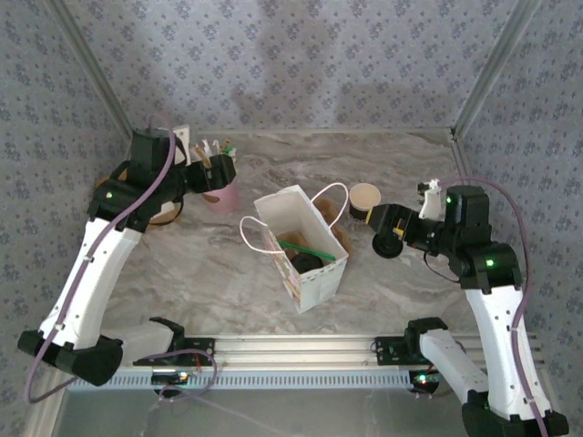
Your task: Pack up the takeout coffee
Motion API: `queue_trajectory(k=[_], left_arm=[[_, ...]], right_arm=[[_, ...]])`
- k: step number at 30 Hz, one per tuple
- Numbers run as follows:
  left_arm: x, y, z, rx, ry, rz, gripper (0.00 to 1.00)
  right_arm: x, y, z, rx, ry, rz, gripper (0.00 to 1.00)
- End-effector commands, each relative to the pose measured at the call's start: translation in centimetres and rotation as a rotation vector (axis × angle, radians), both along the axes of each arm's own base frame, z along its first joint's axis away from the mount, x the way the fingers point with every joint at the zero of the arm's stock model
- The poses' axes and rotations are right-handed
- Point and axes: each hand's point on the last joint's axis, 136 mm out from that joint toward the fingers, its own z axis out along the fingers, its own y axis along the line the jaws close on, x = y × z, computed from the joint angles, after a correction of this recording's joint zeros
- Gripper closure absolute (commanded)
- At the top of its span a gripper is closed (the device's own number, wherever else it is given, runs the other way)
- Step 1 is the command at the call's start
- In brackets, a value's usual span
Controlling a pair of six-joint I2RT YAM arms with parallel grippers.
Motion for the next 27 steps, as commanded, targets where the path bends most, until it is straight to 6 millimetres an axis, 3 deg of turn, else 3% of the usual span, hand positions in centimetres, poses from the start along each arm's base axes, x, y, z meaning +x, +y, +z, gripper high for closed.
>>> queue_trajectory(k=[1, 7, 13, 20, 24, 27], left_arm=[[0.0, 1.2, -1.2, -0.016, 0.055, 0.039, 0.01], [2.4, 4.3, -3.0, -0.056, 0.123, 0.143, 0.04], [5.0, 8.9, -5.0, -0.090, 0.180, 0.281, 0.14], [6.0, 15.0, -7.7, -0.048, 0.243, 0.454, 0.28], [6.7, 17.8, -9.8, -0.029, 0.306, 0.531, 0.30], [7.3, 19.6, -11.5, 0.028, 0.359, 0.579, 0.30]], right_arm=[[1.0, -0.6, 1.0, -0.023, -0.077, -0.013, 0.00], [2.1, -1.4, 0.5, -0.019, -0.080, -0.033, 0.00], [3.0, -2.2, -1.2, 0.018, -0.040, -0.074, 0.00], [4.6, -2.1, -1.8, 0.070, -0.043, -0.086, 0.00], [5.8, -1.6, -2.2, 0.114, -0.021, -0.073, 0.00], [7.4, -1.5, -1.1, 0.115, -0.067, -0.078, 0.00]])
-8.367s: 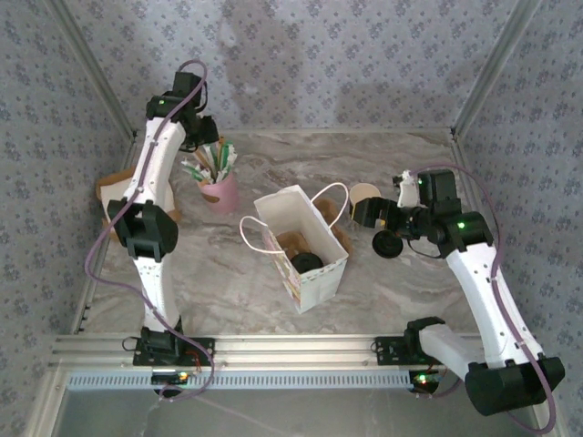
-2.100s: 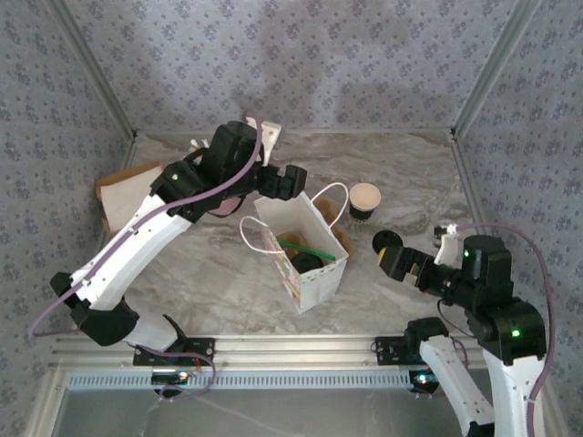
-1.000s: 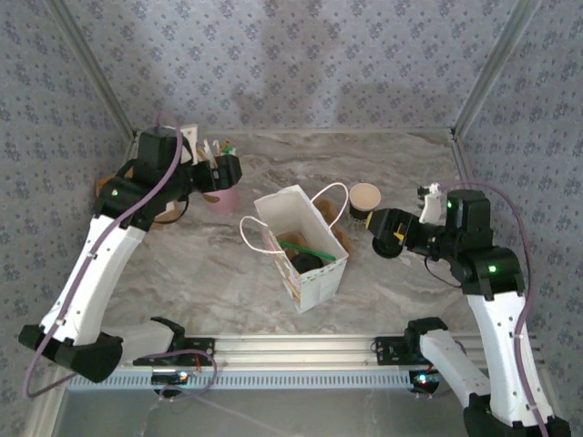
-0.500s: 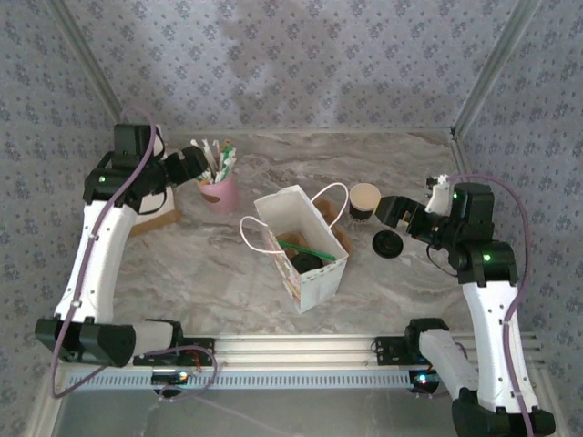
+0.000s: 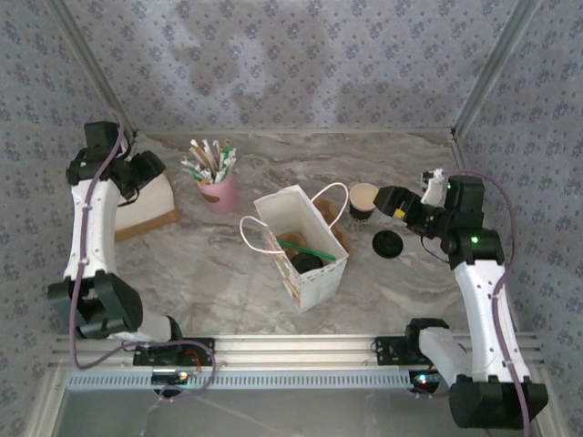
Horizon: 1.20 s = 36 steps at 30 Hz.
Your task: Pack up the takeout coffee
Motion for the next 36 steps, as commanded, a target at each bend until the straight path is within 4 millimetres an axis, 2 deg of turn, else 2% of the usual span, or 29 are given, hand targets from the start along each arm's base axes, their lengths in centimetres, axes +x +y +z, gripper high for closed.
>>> queue_trajectory(k=[1, 7, 11, 13, 21, 24, 29, 36], left_arm=[[0.5, 1.9, -1.8, 0.057, 0.079, 0.031, 0.30], [1.7, 4.7, -5.3, 0.104, 0.213, 0.082, 0.35], [2.8, 6.2, -7.2, 0.113, 0.286, 0.100, 0.39], [3.1, 7.3, -8.1, 0.113, 0.312, 0.122, 0.41], [4.1, 10.9, -12.5, 0.115, 0.459, 0.158, 0.48], [4.6, 11.3, -14.3, 0.102, 0.502, 0.155, 0.49], [5.0, 10.7, -17.3, 0.050, 0.546, 0.145, 0.52], [5.3, 10.5, -18.9, 0.035, 0.566, 0.143, 0.54]], right_arm=[[1.7, 0.8, 2.2, 0.036, -0.076, 0.022, 0.00], [3.9, 2.9, 3.5, 0.033, -0.079, 0.090, 0.00], [5.3, 3.8, 3.3, 0.025, -0.060, 0.115, 0.00], [6.1, 4.0, 4.6, 0.025, -0.082, 0.125, 0.00], [8.6, 6.0, 5.6, 0.036, -0.074, 0.191, 0.00], [9.0, 6.6, 5.8, 0.029, -0.076, 0.208, 0.00], [9.3, 7.2, 5.6, 0.020, -0.070, 0.224, 0.00], [9.7, 7.3, 5.4, 0.012, -0.067, 0.230, 0.00]])
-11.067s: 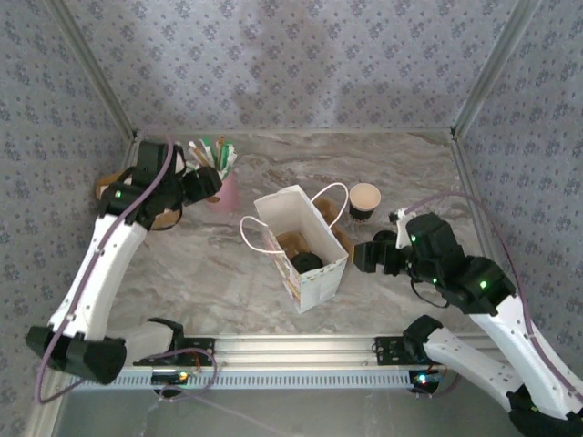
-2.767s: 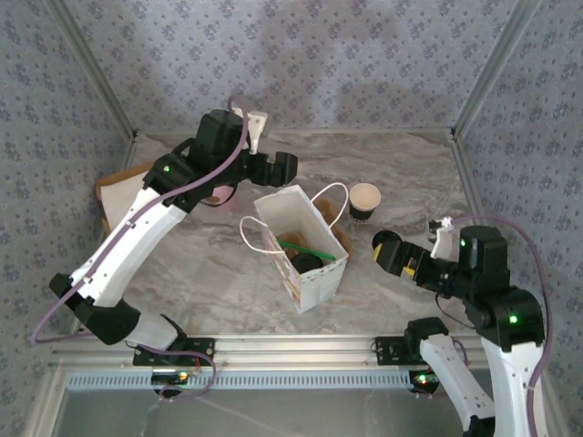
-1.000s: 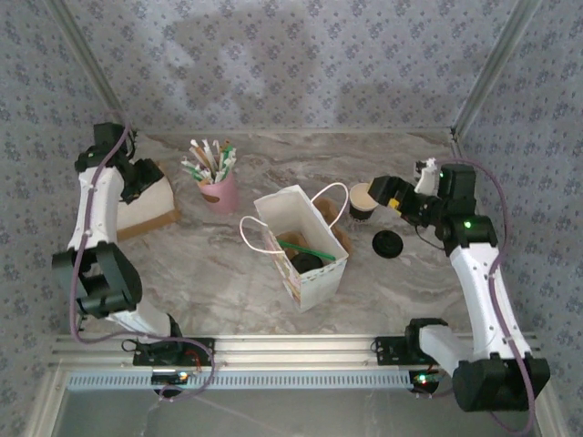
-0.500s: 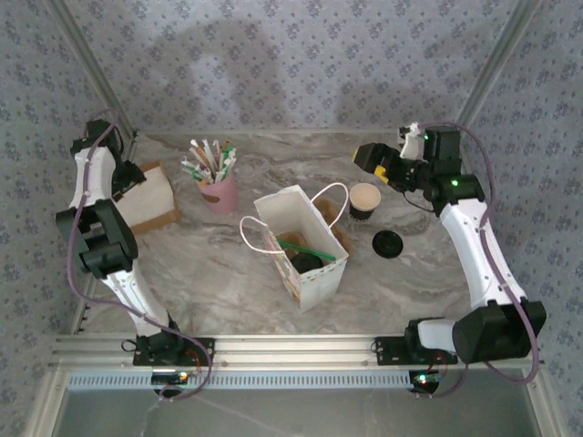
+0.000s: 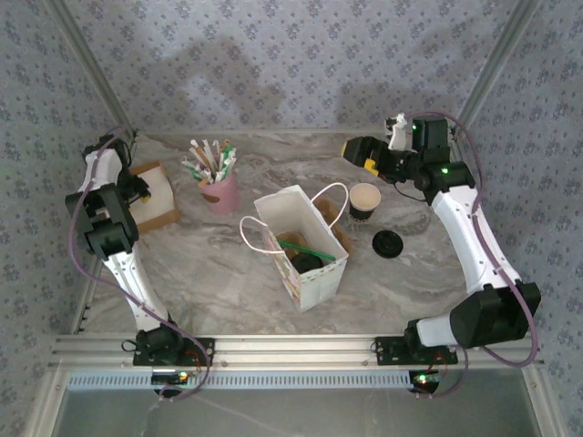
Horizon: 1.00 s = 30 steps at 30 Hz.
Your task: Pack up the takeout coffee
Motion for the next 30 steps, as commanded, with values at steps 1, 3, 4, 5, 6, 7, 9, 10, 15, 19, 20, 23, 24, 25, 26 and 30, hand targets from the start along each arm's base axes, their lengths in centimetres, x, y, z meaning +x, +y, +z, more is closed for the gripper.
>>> queue_trajectory(k=[1, 3, 4, 5, 6, 7, 9, 10, 15, 19, 20, 23, 24, 25, 26, 30], left_arm=[[0.5, -0.5, 0.0, -0.022, 0.000, -0.005, 0.54], [0.8, -0.9, -0.4, -0.032, 0.005, -0.013, 0.54], [1.0, -1.0, -0.5, -0.038, 0.002, -0.013, 0.54], [1.1, -1.2, -0.8, -0.046, 0.000, -0.014, 0.55], [1.3, -1.3, -0.9, -0.051, 0.000, -0.012, 0.55], [1.4, -1.5, -1.1, -0.052, 0.000, -0.015, 0.55], [1.5, -1.6, -1.5, -0.058, 0.011, -0.014, 0.55], [1.4, -1.7, -1.8, -0.062, 0.020, -0.012, 0.55], [2.2, -1.7, -2.1, -0.074, 0.009, -0.010, 0.55], [2.2, -1.9, -2.8, -0.086, 0.029, -0.015, 0.60], [2.1, -1.9, -3.0, -0.086, 0.033, -0.018, 0.61], [1.9, -2.1, -3.2, -0.087, 0.036, -0.023, 0.66], [1.9, -2.2, -3.2, -0.087, 0.036, -0.026, 0.69], [1.9, -2.4, -3.0, -0.086, 0.036, -0.031, 0.70], [1.8, -2.5, -2.9, -0.084, 0.036, -0.035, 0.70], [1.1, -4.0, -2.6, -0.083, 0.044, -0.060, 0.71]], right_arm=[[0.1, 0.4, 0.9, -0.003, -0.023, 0.030, 0.00], [0.2, 0.4, 0.9, -0.004, -0.022, 0.030, 0.00], [0.3, 0.5, 0.8, -0.003, -0.021, 0.033, 0.00], [0.3, 0.5, 0.8, -0.003, -0.021, 0.032, 0.00], [0.3, 0.5, 0.8, -0.003, -0.021, 0.034, 0.00], [0.3, 0.5, 0.8, -0.003, -0.021, 0.036, 0.00], [0.3, 0.5, 0.8, -0.004, -0.022, 0.039, 0.00], [0.3, 0.5, 0.7, -0.004, -0.019, 0.039, 0.00], [0.2, 0.5, 0.5, -0.004, -0.018, 0.044, 0.00], [0.2, 0.4, 0.5, -0.003, -0.017, 0.044, 0.00], [0.2, 0.3, 0.5, -0.004, -0.017, 0.044, 0.00], [0.1, 0.3, 0.4, -0.003, -0.016, 0.046, 0.00], [0.2, 0.2, 0.4, -0.004, -0.017, 0.043, 0.00], [0.2, 0.2, 0.4, -0.003, -0.016, 0.044, 0.00], [0.1, 0.2, 0.4, -0.001, -0.013, 0.044, 0.00], [0.1, 0.3, 0.3, 0.003, -0.015, 0.043, 0.00]])
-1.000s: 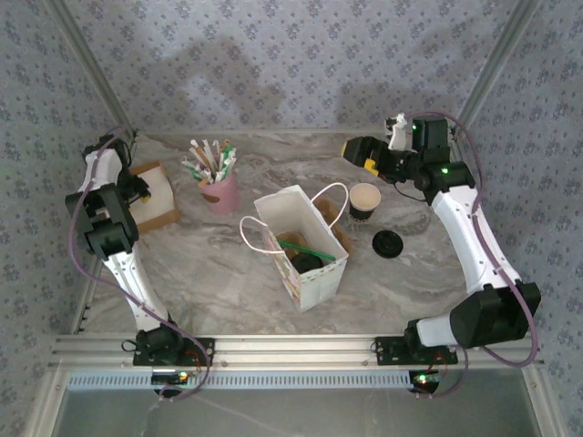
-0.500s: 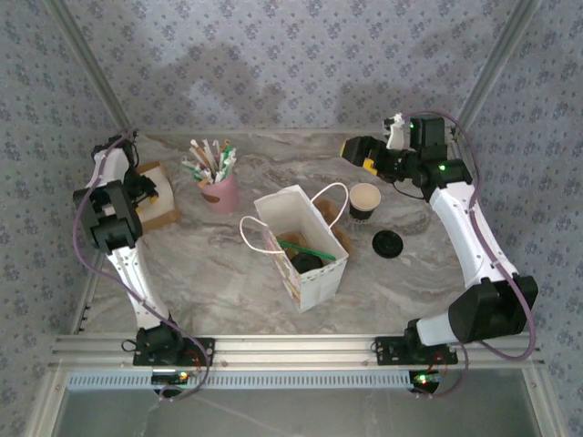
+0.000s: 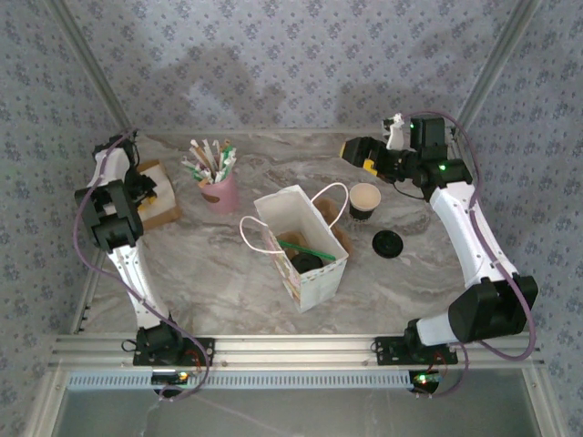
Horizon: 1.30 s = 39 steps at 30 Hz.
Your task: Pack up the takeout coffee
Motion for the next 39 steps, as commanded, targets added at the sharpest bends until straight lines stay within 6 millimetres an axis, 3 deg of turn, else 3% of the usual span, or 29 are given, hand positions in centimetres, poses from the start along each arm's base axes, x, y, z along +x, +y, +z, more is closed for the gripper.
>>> queue_trajectory(k=[1, 10, 21, 24, 29, 34, 39], left_arm=[[-1.3, -2.6, 0.4, -0.023, 0.031, -0.041, 0.71], [-5.4, -5.7, 1.0, -0.023, 0.030, -0.066, 0.69], [-10.7, -7.3, 3.8, 0.010, -0.001, -0.053, 0.63], [-10.2, -6.7, 5.2, 0.022, -0.033, -0.052, 0.55], [-7.9, -4.7, 6.8, 0.029, -0.065, -0.036, 0.51], [-5.3, -3.6, 5.7, -0.010, -0.042, -0.029, 0.51], [-3.7, -4.0, 4.0, -0.043, -0.019, -0.038, 0.52]], right_arm=[[-0.2, 0.1, 0.9, 0.014, -0.025, 0.023, 0.00], [-0.1, -0.1, 0.3, 0.009, -0.010, 0.021, 0.00], [0.0, -0.1, 0.7, 0.030, -0.022, 0.033, 0.00], [0.0, -0.2, 0.8, 0.036, -0.023, 0.032, 0.00], [0.3, 0.0, 0.8, 0.045, -0.021, 0.034, 0.00], [0.4, 0.1, 1.0, 0.049, -0.022, 0.036, 0.00], [0.4, 0.3, 1.2, 0.042, -0.024, 0.038, 0.00]])
